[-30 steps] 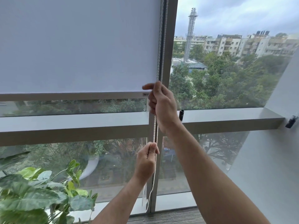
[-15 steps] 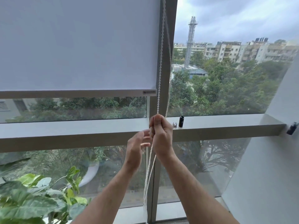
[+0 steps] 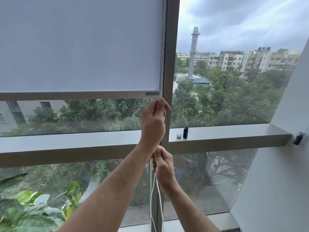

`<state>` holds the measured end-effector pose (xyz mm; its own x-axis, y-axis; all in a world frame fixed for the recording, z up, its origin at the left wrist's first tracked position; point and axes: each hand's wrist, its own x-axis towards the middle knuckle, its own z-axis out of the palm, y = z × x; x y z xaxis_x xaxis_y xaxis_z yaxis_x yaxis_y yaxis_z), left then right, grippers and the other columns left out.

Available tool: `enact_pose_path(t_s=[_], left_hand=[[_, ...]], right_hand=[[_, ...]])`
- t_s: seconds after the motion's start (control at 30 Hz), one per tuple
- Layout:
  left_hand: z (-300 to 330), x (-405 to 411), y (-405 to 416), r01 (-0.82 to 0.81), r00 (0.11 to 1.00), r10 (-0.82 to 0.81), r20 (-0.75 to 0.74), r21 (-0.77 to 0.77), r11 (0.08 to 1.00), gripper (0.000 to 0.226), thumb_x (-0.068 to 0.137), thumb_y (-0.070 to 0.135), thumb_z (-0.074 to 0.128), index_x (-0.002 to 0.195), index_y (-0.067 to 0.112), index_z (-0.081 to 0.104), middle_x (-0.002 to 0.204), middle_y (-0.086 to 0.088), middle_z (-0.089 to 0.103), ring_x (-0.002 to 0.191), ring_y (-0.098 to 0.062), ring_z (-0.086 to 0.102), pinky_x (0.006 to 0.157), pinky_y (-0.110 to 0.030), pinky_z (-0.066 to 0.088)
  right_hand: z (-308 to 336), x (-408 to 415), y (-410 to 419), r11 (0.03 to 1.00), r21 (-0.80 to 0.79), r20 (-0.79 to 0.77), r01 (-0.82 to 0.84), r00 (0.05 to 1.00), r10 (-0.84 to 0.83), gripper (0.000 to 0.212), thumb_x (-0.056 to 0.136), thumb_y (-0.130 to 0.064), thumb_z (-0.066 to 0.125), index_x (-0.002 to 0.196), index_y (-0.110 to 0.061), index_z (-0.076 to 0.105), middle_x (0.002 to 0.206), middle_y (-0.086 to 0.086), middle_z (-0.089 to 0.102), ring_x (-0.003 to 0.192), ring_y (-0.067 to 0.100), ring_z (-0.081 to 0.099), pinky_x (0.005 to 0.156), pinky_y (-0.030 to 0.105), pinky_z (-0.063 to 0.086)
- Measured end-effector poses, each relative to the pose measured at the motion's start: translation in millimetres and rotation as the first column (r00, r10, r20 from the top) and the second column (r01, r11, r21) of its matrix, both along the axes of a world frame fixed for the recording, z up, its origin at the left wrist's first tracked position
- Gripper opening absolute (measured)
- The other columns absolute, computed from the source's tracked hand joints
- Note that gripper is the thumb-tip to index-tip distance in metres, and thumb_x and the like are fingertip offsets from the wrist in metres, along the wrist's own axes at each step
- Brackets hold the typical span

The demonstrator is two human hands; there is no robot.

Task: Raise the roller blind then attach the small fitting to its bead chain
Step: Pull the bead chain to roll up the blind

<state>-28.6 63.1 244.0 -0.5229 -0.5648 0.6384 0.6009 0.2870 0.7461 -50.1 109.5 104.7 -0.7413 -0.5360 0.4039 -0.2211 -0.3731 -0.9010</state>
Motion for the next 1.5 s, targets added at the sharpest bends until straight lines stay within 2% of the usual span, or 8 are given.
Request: enact_pose_path(t_s=[0.2, 0.4, 0.57, 0.77, 0.9, 1.03, 1.3, 1.5], left_hand=[[-32, 3, -3, -0.057, 0.998, 0.057, 0.018, -0.011, 0.998, 0.031, 0.098, 0.025, 0.047, 0.07, 0.027, 0.061, 0.049, 0.013, 0.042, 0.045, -0.007, 0.035, 0.042, -0.022, 0.028], [-90, 7, -6, -0.019, 0.993, 0.018, 0.12, 0.006, 1.0, 0.032, 0.097, 0.022, 0.047, 0.072, 0.03, 0.065, 0.056, 0.012, 0.056, 0.051, -0.005, 0.045, 0.05, -0.02, 0.038], [-132, 16, -1, -0.023, 0.98, 0.017, 0.196, 0.028, 0.999, 0.028, 0.095, 0.025, 0.046, 0.07, 0.025, 0.059, 0.048, 0.012, 0.041, 0.045, -0.004, 0.029, 0.044, -0.015, 0.026], [-135, 21, -8, 0.025, 0.973, -0.035, 0.228, 0.049, 0.998, 0.028, 0.095, 0.025, 0.048, 0.072, 0.022, 0.063, 0.05, 0.008, 0.034, 0.048, -0.017, 0.028, 0.043, -0.027, 0.021], [-121, 27, -29, 0.183, 0.944, -0.181, 0.277, 0.018, 0.983, 0.028, 0.092, 0.031, 0.056, 0.076, 0.015, 0.074, 0.053, -0.001, 0.049, 0.051, -0.015, 0.044, 0.049, -0.023, 0.035], [-94, 28, -52, 0.197, 0.925, -0.214, 0.315, 0.086, 0.977, 0.038, 0.081, 0.046, 0.054, 0.095, 0.021, 0.079, 0.093, -0.006, 0.078, 0.091, -0.021, 0.069, 0.08, -0.036, 0.05], [28, 20, -40, 0.182, 0.983, -0.182, 0.034, 0.004, 0.983, 0.032, 0.094, 0.047, 0.048, 0.1, 0.027, 0.073, 0.093, -0.005, 0.072, 0.092, -0.027, 0.066, 0.082, -0.042, 0.051], [109, 11, -14, 0.275, 0.961, -0.275, -0.015, 0.004, 0.961, 0.036, 0.105, 0.036, 0.037, 0.106, 0.012, 0.064, 0.068, 0.003, 0.058, 0.056, -0.01, 0.052, 0.05, -0.024, 0.04]], right_hand=[[26, -26, 16, 0.941, 0.305, -0.094, -0.143, 0.979, 0.18, 0.05, 0.104, -0.045, 0.028, 0.088, -0.028, 0.072, 0.082, -0.007, 0.073, 0.078, 0.011, 0.07, 0.07, 0.032, 0.056], [110, -36, 17, 0.984, 0.064, 0.005, -0.169, 0.986, 0.169, 0.062, 0.095, -0.057, 0.029, 0.12, -0.012, 0.064, 0.104, 0.009, 0.07, 0.089, 0.019, 0.071, 0.075, 0.03, 0.059], [180, -22, -3, 0.973, -0.08, -0.083, -0.216, 0.974, 0.21, 0.046, 0.108, -0.039, 0.026, 0.114, -0.011, 0.062, 0.079, 0.005, 0.061, 0.059, 0.013, 0.054, 0.05, 0.026, 0.044], [189, -11, -21, 0.964, -0.261, -0.092, -0.053, 0.995, 0.029, 0.046, 0.108, -0.034, 0.035, 0.069, -0.017, 0.052, 0.052, -0.002, 0.034, 0.042, 0.009, 0.027, 0.04, 0.024, 0.021], [186, -9, -19, 0.916, -0.369, -0.068, -0.155, 0.988, 0.139, 0.047, 0.106, -0.035, 0.036, 0.064, -0.02, 0.051, 0.043, -0.012, 0.036, 0.034, 0.004, 0.026, 0.037, 0.015, 0.022], [172, -5, -18, 0.921, -0.36, -0.116, -0.148, 0.987, 0.113, 0.047, 0.104, -0.037, 0.038, 0.061, -0.024, 0.053, 0.044, -0.012, 0.039, 0.035, 0.005, 0.028, 0.036, 0.016, 0.024], [105, 2, -23, 0.962, -0.263, -0.011, -0.068, 0.998, 0.068, 0.045, 0.104, -0.03, 0.04, 0.062, -0.016, 0.047, 0.045, -0.007, 0.037, 0.036, 0.004, 0.027, 0.036, 0.018, 0.023], [102, 5, -18, 0.977, -0.211, -0.009, -0.039, 0.999, 0.038, 0.045, 0.1, -0.037, 0.042, 0.058, -0.021, 0.049, 0.047, -0.004, 0.033, 0.041, 0.007, 0.025, 0.04, 0.024, 0.017]])
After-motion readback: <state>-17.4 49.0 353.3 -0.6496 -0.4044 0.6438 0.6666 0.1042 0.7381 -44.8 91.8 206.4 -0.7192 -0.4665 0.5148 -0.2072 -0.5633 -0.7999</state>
